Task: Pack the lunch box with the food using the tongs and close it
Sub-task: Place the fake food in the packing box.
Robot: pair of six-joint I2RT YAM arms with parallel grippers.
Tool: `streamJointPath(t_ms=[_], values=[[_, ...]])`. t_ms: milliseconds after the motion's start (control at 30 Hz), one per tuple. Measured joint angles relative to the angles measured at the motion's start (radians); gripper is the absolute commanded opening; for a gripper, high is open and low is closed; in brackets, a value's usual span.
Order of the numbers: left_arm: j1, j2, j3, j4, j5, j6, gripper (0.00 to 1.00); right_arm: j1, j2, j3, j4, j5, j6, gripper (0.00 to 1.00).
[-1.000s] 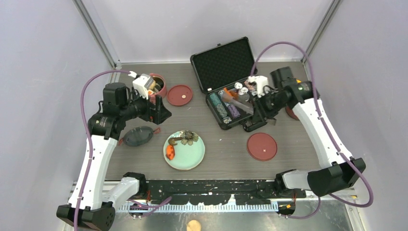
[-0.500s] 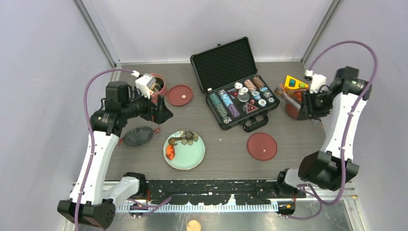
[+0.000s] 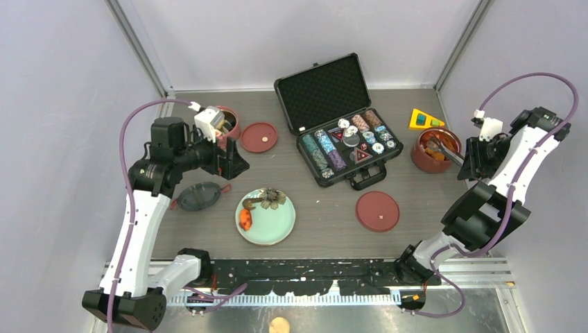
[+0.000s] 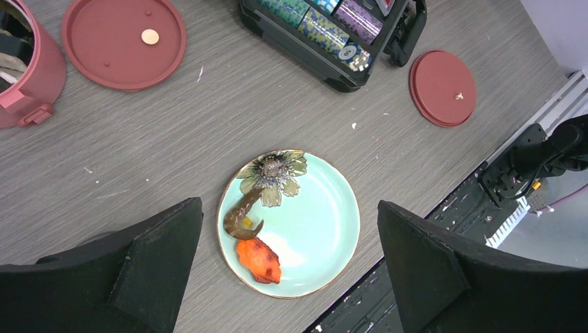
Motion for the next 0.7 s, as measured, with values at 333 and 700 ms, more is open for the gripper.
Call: streamJointPath(t_ms=[333,700], values=[[0.0,-0.02,0.001,-0.01,0.001,0.0,1.0,0.001,0.064,0.026,0.062,0.044,0.0,0.33],[0.0,-0.026,0.001,-0.013,0.001,0.026,1.0,0.018,0.133,0.115,0.071,0.058,0.011,0.46]])
